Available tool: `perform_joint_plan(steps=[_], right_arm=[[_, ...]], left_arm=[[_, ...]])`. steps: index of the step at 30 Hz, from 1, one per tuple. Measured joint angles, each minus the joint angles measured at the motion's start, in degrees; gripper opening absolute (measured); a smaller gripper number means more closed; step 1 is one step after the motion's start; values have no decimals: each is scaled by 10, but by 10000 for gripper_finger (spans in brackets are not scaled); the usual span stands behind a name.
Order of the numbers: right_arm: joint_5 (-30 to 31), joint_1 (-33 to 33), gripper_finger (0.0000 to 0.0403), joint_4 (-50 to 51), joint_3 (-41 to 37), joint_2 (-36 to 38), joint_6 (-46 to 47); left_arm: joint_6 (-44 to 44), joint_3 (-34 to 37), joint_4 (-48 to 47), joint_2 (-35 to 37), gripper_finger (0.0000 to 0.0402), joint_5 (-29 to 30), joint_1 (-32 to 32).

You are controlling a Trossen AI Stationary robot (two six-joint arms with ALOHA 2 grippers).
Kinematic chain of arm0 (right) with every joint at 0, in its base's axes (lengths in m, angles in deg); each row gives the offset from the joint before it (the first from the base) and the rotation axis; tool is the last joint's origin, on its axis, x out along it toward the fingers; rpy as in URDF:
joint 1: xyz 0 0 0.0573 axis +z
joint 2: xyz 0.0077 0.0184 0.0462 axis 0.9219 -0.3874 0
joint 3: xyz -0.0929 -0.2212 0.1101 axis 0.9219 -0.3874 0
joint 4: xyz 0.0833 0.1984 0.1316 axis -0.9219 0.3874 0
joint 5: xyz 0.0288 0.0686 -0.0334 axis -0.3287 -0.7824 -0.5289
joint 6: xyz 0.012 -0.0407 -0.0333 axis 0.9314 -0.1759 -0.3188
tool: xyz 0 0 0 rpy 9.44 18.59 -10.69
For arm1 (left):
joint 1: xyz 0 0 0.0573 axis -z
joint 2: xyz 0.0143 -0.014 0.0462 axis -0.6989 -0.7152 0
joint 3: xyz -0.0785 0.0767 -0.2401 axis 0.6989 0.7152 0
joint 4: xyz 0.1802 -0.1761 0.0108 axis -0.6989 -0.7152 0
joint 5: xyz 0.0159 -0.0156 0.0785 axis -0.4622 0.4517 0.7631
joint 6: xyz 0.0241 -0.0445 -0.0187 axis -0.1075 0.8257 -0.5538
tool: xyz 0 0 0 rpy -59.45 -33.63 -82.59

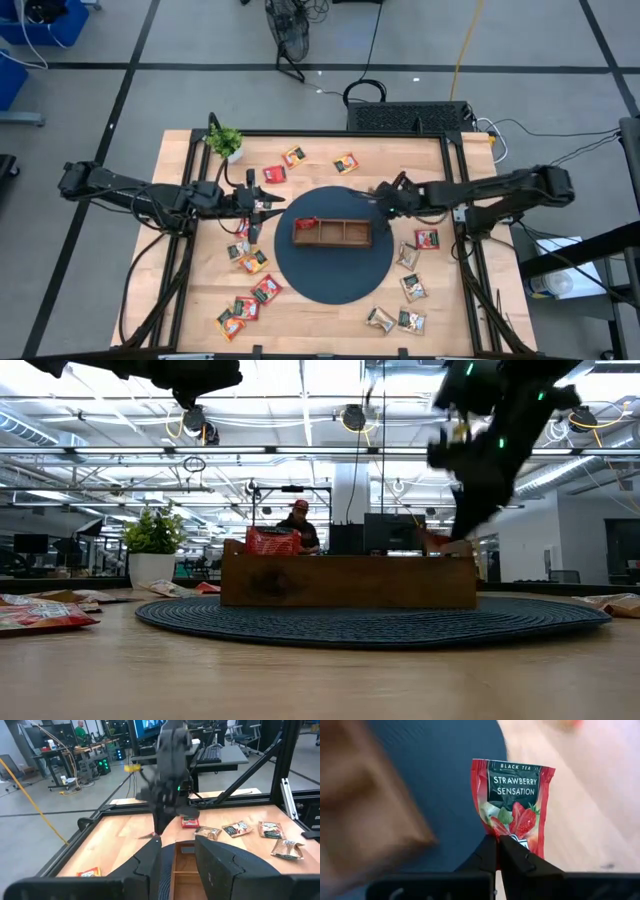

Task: Pick & Place Tea
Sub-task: Put the red tea bag into the left section of the wooden organizer

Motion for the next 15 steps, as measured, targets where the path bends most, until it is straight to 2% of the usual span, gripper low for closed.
perform_joint_plan(steps=[4,9,12,15], right_arm=[[-63,32,1,-189,-12,37,-71],[-217,45,1,-430,-39,16,-132],[-279,43,1,-514,-42,-13,-143],[-303,39,0,-554,-42,-40,-148]], left_arm=[[20,0,4,-5,122,0,0],[43,0,49,-45,122,-11,-1],[44,0,98,-84,122,-29,-2],[32,0,144,-117,122,-38,-1]])
